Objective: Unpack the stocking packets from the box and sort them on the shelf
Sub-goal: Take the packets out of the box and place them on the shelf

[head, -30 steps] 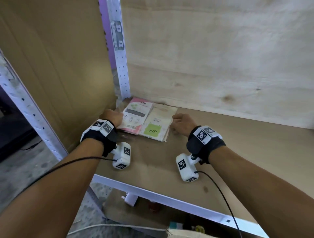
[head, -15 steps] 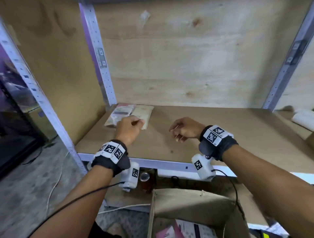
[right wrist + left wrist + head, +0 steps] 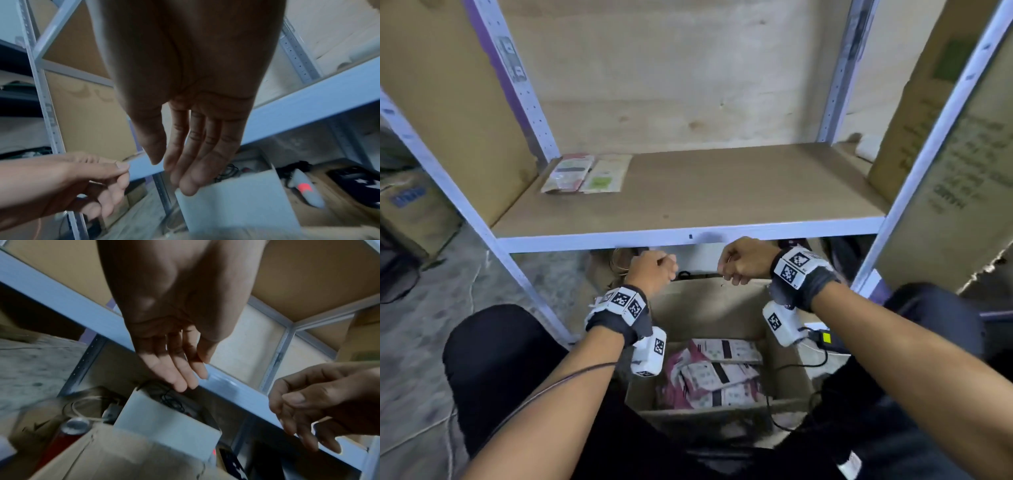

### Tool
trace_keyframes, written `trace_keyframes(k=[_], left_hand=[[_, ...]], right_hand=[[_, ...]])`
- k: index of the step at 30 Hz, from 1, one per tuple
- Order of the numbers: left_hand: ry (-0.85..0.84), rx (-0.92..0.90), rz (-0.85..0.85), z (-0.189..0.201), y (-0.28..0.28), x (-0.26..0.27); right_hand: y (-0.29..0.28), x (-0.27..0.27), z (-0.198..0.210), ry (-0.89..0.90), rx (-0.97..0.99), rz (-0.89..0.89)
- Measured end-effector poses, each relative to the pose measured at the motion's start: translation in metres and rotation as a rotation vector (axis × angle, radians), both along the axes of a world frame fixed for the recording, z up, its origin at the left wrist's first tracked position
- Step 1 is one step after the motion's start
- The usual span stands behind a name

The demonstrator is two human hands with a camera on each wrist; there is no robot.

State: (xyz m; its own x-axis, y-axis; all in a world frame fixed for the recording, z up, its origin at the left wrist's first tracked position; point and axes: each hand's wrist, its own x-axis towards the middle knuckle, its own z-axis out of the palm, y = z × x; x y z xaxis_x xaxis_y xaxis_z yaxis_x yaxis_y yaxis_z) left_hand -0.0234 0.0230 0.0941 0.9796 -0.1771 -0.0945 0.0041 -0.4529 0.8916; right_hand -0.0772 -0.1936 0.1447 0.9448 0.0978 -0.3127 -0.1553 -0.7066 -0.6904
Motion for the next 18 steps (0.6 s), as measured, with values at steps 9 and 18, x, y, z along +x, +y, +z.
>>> trace_keyframes(k=[9,18], left_hand=[[0.354,0.152,-0.182,-0.081,-0.025,-0.023],[0.446,0.534,-0.278,-0.164,-0.024,-0.002]], right_hand=[[-0.016,-0.007,-0.095,0.142,-0.105,0.022],[-0.010,0.025,-0.202,0.383,-0.083,0.008]])
